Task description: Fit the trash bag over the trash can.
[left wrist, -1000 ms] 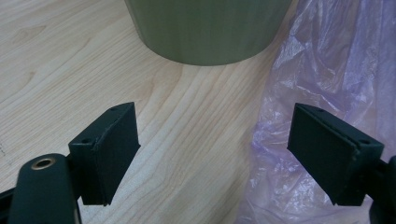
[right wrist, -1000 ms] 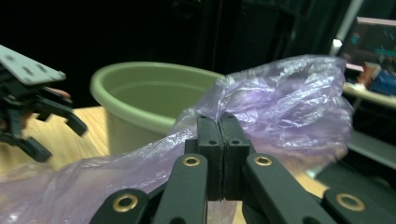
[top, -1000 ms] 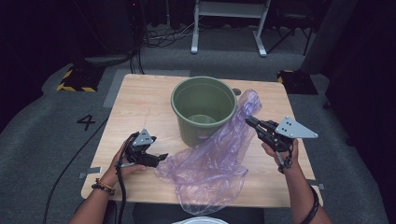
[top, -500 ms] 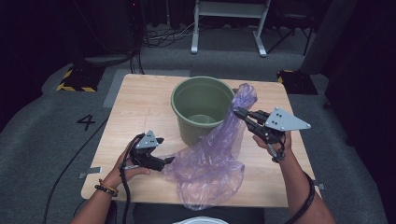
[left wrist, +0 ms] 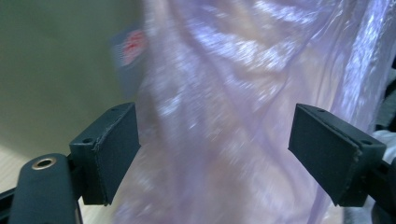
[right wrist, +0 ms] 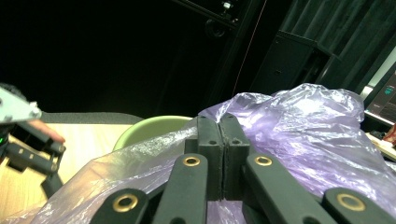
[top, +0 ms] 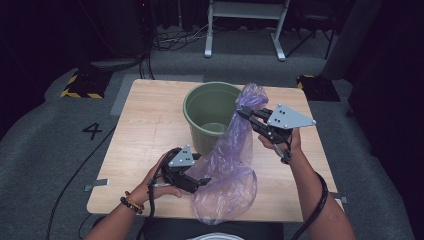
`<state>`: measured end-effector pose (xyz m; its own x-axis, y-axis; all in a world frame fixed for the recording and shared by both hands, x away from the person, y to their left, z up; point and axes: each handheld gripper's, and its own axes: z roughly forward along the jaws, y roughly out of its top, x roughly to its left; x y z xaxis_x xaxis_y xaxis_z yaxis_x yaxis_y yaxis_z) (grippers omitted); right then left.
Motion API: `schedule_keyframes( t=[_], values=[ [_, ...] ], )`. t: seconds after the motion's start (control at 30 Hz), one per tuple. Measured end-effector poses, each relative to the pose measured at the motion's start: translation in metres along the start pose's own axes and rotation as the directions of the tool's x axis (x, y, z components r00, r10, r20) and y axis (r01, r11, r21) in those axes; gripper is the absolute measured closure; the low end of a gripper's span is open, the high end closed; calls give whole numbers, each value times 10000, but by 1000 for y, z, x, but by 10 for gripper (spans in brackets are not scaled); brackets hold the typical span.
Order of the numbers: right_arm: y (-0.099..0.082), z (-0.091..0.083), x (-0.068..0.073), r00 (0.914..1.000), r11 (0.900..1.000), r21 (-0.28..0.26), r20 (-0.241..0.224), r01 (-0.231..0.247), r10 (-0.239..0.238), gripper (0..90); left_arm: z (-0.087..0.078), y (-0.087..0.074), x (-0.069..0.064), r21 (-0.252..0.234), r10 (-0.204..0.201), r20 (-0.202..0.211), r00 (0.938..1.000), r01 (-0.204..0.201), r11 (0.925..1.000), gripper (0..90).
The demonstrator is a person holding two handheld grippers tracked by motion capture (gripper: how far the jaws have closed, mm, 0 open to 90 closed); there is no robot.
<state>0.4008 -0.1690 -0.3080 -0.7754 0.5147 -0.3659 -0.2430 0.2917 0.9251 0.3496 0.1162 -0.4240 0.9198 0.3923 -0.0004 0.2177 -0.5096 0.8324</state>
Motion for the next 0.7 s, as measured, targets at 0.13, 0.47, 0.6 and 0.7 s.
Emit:
schedule_keyframes(
  t=[0.13,0.47,0.6,0.7],
  values=[
    [2,5,3,9999,9999,102,-120,126,-124,897,13,5,-2,173,74,185,9998,-77,9998,171],
    [5,16,8,9986,9993,246,-441,286,-275,895,41,5,3,950,895,-1309,9874,-773,9925,749],
    [3,15,6,9988,9995,224,-439,222,-212,890,30,3,6,592,1020,-1597,9819,-936,9939,889],
    [1,14,2,9994,9995,307,-326,107,-97,882,14,3,6,133,1071,-1957,9748,-1066,9942,894]
  ],
)
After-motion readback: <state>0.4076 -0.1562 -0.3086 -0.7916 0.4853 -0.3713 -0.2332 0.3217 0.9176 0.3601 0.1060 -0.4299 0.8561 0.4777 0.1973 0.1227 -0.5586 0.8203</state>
